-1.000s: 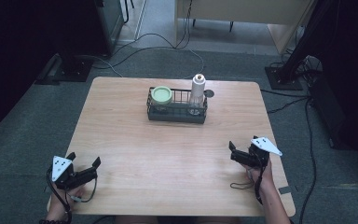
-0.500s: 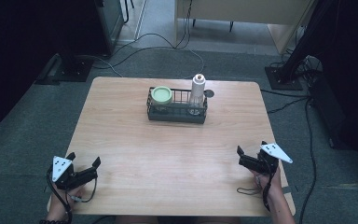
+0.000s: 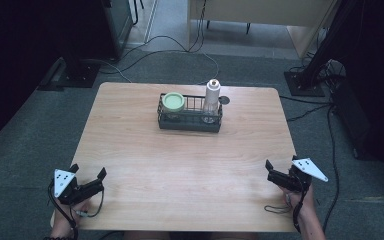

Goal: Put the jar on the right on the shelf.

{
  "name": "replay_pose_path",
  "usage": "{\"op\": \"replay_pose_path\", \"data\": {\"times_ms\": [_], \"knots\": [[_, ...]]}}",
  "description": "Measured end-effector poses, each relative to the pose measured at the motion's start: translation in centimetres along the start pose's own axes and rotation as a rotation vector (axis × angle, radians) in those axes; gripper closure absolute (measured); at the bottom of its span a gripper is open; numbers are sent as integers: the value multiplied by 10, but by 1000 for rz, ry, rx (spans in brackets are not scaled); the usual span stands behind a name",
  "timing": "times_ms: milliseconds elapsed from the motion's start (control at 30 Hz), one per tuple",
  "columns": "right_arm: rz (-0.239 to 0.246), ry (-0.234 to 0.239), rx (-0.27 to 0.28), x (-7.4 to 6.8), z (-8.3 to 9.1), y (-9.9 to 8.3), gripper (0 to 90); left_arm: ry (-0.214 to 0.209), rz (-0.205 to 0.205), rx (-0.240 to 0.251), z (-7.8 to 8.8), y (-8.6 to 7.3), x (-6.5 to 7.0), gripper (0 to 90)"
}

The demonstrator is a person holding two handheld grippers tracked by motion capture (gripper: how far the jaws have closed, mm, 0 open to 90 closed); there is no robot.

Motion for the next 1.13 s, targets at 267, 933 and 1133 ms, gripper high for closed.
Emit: {"op": "replay_pose_path", "data": {"times_ms": [267,933,1133], "knots": [[2,-8,4,10,10,-1,0,14,8,20,3,0,0,0],[8,-15,-7,32,39,-16,2,22,11,17,2,0,0,0],[-6,6,-7,37,49,-17,1,61,-18,-79,-9,3,2,0]]}}
Point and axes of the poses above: each handheld gripper's, and its own axes: z roughly backward along the jaws, y roughly out of its top, x roughly to its right, the point moved 2 cm from there along -z, roughly forward along the jaws, and after that the axes turned 2 degrees about -y, right-handed, at the moved point
